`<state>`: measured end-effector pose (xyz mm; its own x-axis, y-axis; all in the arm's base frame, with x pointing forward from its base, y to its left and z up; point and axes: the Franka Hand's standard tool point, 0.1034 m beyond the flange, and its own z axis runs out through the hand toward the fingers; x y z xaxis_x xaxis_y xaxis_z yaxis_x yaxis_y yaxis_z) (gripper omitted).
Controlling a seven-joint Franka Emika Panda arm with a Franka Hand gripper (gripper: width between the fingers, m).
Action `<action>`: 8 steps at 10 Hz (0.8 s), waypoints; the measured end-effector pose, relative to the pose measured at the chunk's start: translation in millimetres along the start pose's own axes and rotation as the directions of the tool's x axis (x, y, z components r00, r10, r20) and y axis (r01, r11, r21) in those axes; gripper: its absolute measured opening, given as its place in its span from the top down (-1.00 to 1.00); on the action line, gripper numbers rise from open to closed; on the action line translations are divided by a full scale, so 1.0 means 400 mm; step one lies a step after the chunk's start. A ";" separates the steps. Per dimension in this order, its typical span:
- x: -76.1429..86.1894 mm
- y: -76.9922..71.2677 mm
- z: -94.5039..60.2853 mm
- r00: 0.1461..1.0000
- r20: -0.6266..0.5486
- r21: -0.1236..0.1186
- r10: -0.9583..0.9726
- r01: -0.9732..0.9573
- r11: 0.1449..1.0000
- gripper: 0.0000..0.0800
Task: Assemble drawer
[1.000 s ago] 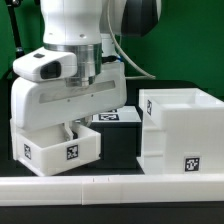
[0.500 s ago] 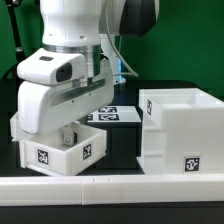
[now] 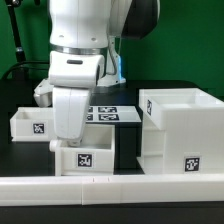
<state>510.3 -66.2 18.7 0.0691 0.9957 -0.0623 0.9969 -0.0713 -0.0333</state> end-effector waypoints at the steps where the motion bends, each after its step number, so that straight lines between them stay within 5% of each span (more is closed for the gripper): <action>1: -0.006 -0.001 0.001 0.998 0.007 0.001 -0.065 0.065 0.998 0.89; 5: 0.024 0.010 0.002 0.995 0.004 -0.006 -0.100 0.100 0.995 0.89; 6: 0.029 0.016 0.006 0.995 0.002 0.023 -0.099 0.099 0.995 0.89; 8: 0.027 0.021 0.009 0.996 0.003 0.021 -0.088 0.088 0.996 0.89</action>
Offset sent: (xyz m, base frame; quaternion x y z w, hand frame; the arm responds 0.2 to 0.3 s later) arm 0.0125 0.0257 -0.0023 -0.0140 0.0347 -0.0416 0.9984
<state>519.3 -56.3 14.4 -0.0194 0.9979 -0.0623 0.9981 0.0157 -0.0595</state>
